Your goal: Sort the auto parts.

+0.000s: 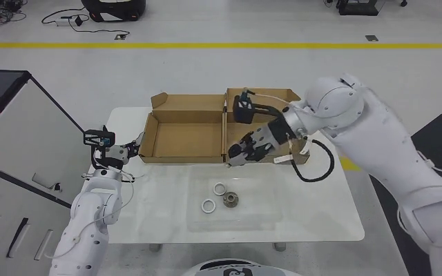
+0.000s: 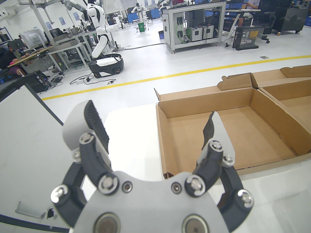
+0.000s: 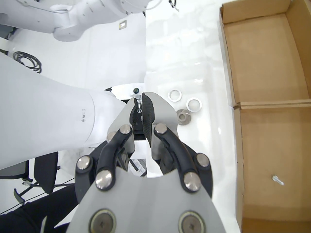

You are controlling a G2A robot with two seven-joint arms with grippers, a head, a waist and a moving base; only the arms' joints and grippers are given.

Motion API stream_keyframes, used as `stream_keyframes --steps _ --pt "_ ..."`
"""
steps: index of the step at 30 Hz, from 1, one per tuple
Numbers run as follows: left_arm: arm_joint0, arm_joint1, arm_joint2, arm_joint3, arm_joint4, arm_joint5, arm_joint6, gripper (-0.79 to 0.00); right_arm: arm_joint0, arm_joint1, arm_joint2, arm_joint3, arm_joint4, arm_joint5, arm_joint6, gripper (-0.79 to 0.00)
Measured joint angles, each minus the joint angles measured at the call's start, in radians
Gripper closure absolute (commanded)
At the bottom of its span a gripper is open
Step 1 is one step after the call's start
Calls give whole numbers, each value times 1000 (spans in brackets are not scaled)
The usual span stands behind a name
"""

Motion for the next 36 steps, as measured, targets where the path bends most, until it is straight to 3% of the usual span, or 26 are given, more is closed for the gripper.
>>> stream_keyframes --steps 16,29,36 --pt "0 0 0 0 0 0 0 -785 48 7 -68 15 332 -88 -87 0" --pt "0 0 0 0 0 0 0 -785 5 61 23 7 444 -107 -106 0" --pt "0 0 0 0 0 0 0 -785 -34 69 87 -49 568 -116 -116 0"
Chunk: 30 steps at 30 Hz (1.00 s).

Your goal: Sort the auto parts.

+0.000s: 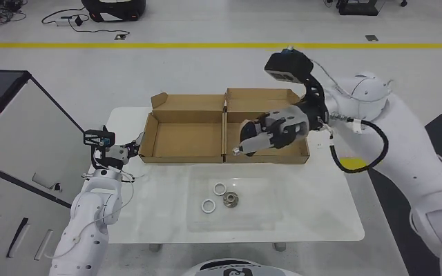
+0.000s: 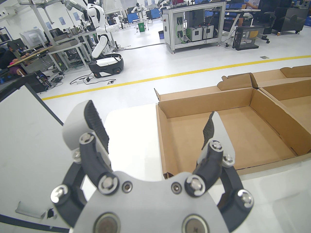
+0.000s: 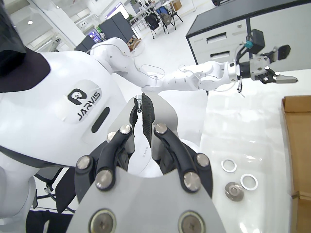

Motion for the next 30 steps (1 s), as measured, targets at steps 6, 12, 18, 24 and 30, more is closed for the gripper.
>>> stream_keyframes --steps 6,12,18,24,30 --pt "0 0 0 0 0 0 0 -785 -47 -17 77 -58 132 -1 -1 0" --pt "0 0 0 0 0 0 0 -785 -105 -57 181 -114 266 49 50 0" --pt "0 0 0 0 0 0 0 -785 -171 -122 295 -137 361 126 126 0" --pt "0 0 0 0 0 0 0 -785 -216 -202 384 -132 385 207 207 0" --pt "0 0 0 0 0 0 0 -785 -219 -214 392 -130 379 219 219 0"
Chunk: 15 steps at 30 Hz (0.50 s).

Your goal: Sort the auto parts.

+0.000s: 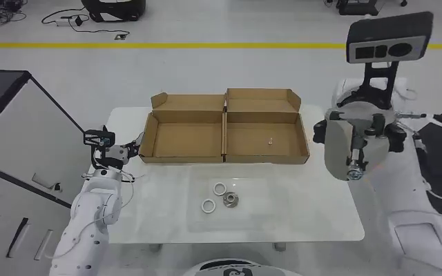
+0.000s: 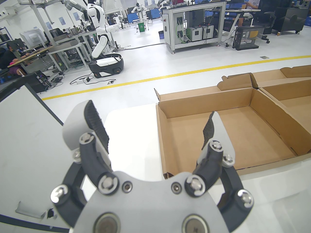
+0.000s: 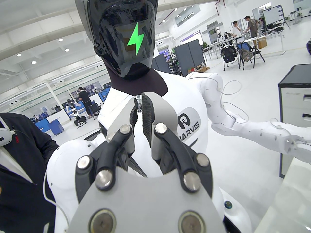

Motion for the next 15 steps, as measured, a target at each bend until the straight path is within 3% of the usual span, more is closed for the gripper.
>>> stream_keyframes --steps 9,15 --pt "0 0 0 0 0 0 0 -785 -18 -3 1 -23 1 2 -36 0" --pt "0 0 0 0 0 0 0 -785 -60 -21 -5 -55 118 -33 -64 0"
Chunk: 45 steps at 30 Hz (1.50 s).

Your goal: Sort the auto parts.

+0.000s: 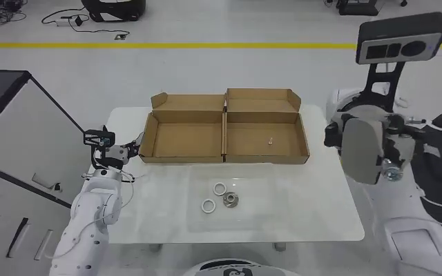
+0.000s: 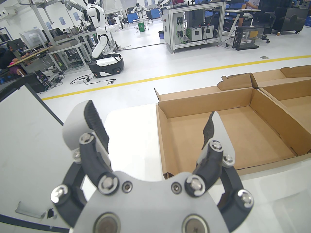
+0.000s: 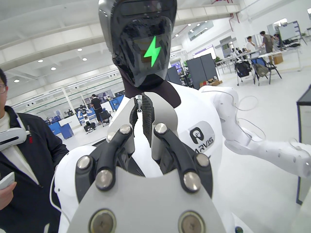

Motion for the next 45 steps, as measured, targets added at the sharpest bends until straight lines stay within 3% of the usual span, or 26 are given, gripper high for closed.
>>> stream_keyframes --steps 5,19,36,45 --pt "0 0 0 0 0 0 0 -785 -4 -9 9 6 0 5 12 0" --pt "0 0 0 0 0 0 0 -785 17 4 51 23 -397 162 -15 0" --pt "0 0 0 0 0 0 0 -785 -23 -35 24 6 -103 28 -59 0" --pt "0 0 0 0 0 0 0 -785 -10 -32 43 26 -289 115 -45 0"
